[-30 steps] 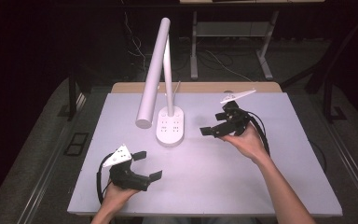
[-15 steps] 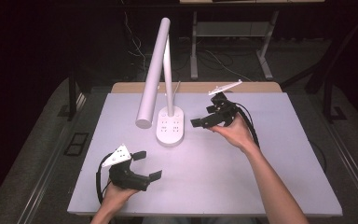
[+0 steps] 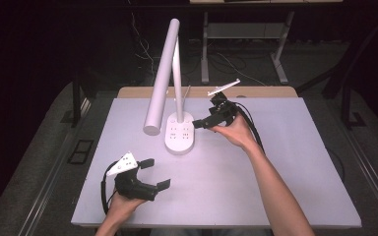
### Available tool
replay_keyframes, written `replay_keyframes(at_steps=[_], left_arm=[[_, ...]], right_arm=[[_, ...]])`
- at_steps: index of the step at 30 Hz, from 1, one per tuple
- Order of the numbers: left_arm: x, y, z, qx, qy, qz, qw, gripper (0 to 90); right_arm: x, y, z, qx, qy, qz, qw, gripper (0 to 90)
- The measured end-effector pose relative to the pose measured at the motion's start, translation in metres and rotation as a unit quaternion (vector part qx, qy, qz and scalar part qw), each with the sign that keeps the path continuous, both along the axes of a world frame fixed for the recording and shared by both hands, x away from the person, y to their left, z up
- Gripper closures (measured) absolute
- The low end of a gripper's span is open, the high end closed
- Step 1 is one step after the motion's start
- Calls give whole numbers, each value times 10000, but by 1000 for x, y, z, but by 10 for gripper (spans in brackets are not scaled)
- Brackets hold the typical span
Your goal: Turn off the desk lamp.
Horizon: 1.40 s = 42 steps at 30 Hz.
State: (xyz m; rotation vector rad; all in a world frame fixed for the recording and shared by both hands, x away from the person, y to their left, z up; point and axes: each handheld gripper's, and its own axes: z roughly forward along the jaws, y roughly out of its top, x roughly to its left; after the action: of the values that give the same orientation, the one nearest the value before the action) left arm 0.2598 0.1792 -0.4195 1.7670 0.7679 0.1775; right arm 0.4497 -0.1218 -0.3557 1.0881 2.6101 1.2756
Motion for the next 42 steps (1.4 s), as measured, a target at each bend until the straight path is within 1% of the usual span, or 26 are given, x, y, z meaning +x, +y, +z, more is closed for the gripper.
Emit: replay_keyframes(at_steps=[1,2,3,4,6,7,8,12,15,16,19,21,22,23,25,28,30,31,34,38,42], left_arm=[[0,0,0,3,-3,2,10000,0],[0,0,0,-5,4,8,10000,0],[0,0,0,-5,4,8,10000,0],[0,0,0,-5,6,1,10000,0],[0,0,0,-3,13,6,10000,0],[-1,0,0,-10,-2,-9,10000,0],[-1,0,0,-9,-5,-3,10000,0],[-1,0,0,-30,18,-2,10000,0],[0,1,0,-10,8,-13,10000,0],[0,1,0,-24,11,-8,10000,0],[0,2,0,-15,9,3,10000,0],[1,3,0,-18,6,35,10000,0],[1,3,0,-18,6,35,10000,0],[1,4,0,-37,12,56,10000,0],[1,5,0,-35,7,61,10000,0],[1,6,0,-62,-5,101,9999,0],[1,7,0,-60,2,104,9999,0],[1,7,0,-71,4,123,9999,0],[1,8,0,-95,-3,149,9998,0],[2,9,0,-97,0,151,9998,0],[2,10,0,-89,-8,160,9998,0]], right_arm=[[2,0,-1,28,-25,17,10000,51],[4,0,-1,45,-24,-25,10000,52],[7,1,-1,50,-19,-57,10000,82],[9,0,-1,27,-55,-21,10000,154],[11,1,-1,55,-98,-5,9999,168],[15,2,-2,102,-85,-17,9999,242],[16,3,-3,134,-81,2,9999,275],[22,6,-7,122,-70,24,9999,414],[27,8,-9,117,28,81,9999,525],[28,9,-10,129,85,83,9998,544],[32,11,-12,195,120,107,9997,623],[34,13,-13,162,118,80,9998,661],[34,13,-13,162,118,80,9998,661],[36,13,-14,214,149,68,9996,702],[38,14,-16,247,140,106,9995,751],[41,14,-18,279,156,113,9994,807],[42,14,-20,308,166,111,9993,820],[44,16,-23,324,187,81,9993,850],[48,18,-29,316,197,34,9993,899],[52,22,-36,268,259,-115,9992,900],[57,24,-43,313,293,-231,9988,900]])
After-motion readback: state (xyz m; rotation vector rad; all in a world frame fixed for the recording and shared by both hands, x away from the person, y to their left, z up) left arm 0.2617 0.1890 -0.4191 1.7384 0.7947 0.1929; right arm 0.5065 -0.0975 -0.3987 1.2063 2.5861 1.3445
